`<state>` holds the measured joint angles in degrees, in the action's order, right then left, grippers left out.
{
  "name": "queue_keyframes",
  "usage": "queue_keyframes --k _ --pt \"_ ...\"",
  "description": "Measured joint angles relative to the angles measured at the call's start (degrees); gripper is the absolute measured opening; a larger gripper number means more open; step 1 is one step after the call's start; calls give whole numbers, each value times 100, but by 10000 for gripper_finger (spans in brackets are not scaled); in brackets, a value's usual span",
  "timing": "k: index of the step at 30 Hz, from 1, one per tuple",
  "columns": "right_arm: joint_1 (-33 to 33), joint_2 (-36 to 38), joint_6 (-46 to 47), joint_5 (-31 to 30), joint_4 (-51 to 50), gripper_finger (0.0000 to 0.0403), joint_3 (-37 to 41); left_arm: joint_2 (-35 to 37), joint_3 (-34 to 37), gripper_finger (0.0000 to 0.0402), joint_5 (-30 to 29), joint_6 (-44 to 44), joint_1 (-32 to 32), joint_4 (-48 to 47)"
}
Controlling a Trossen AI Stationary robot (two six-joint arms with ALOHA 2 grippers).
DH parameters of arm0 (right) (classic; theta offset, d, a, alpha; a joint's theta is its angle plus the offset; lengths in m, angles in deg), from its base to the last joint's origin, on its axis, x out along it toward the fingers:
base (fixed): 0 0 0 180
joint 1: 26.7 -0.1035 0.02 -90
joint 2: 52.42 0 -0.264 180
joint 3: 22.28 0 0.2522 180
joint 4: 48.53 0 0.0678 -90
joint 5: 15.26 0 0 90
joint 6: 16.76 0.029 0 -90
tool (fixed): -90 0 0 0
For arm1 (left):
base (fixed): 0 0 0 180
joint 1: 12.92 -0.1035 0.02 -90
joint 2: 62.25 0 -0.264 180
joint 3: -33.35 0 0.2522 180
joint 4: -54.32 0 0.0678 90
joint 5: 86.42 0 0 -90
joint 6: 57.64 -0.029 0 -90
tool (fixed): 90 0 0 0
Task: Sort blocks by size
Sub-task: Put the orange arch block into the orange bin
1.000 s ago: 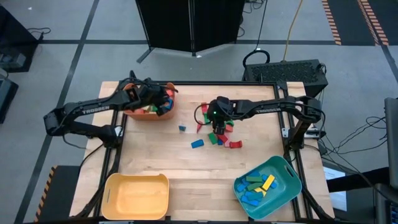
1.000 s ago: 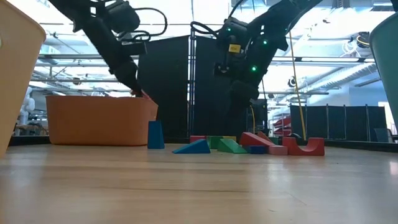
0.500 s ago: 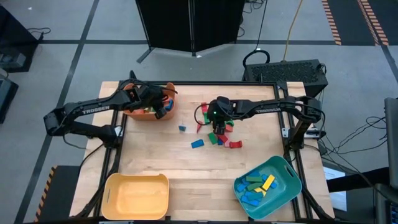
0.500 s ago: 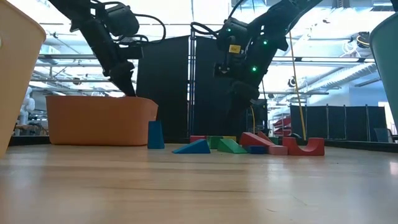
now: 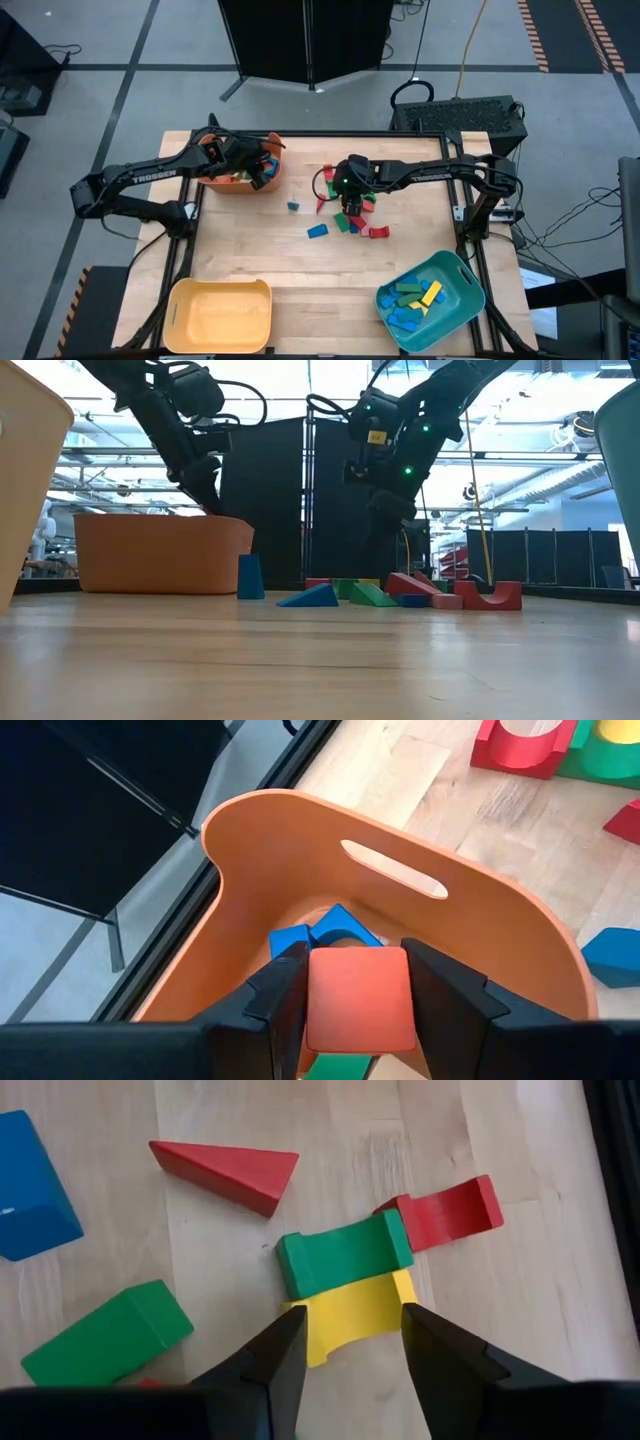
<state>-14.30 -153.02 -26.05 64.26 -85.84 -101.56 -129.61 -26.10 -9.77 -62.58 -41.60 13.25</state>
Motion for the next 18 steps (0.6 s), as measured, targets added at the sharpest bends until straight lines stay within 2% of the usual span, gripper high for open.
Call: queue_keyframes --k 12,18 --pt "-149 4 329 11 109 151 0 0 0 158 13 311 204 -19" --pt "-332 7 135 13 50 151 0 -2 0 159 -11 311 285 -228"
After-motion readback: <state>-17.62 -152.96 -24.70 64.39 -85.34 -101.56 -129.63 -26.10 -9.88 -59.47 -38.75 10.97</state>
